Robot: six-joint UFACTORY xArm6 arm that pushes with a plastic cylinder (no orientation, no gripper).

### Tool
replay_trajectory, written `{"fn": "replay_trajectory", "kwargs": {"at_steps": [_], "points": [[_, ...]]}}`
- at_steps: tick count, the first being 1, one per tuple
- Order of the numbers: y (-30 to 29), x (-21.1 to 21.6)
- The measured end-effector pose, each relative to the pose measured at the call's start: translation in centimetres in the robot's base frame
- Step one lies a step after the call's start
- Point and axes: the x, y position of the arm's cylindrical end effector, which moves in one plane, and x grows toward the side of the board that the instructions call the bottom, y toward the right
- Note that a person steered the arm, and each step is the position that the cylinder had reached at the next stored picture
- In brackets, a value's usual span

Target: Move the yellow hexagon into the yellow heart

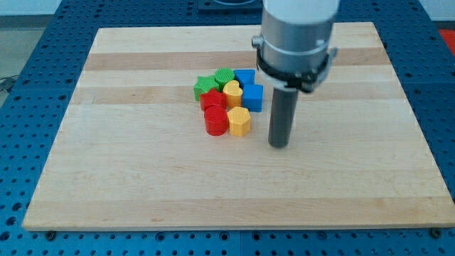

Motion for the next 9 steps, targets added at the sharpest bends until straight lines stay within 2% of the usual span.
{"fn": "replay_trajectory", "kwargs": {"at_steps": [1, 2, 7, 9], "points": [[-2.4, 3.1], [-6.4, 3.7], [-7.0, -1.4], [-6.2, -2.2]]}}
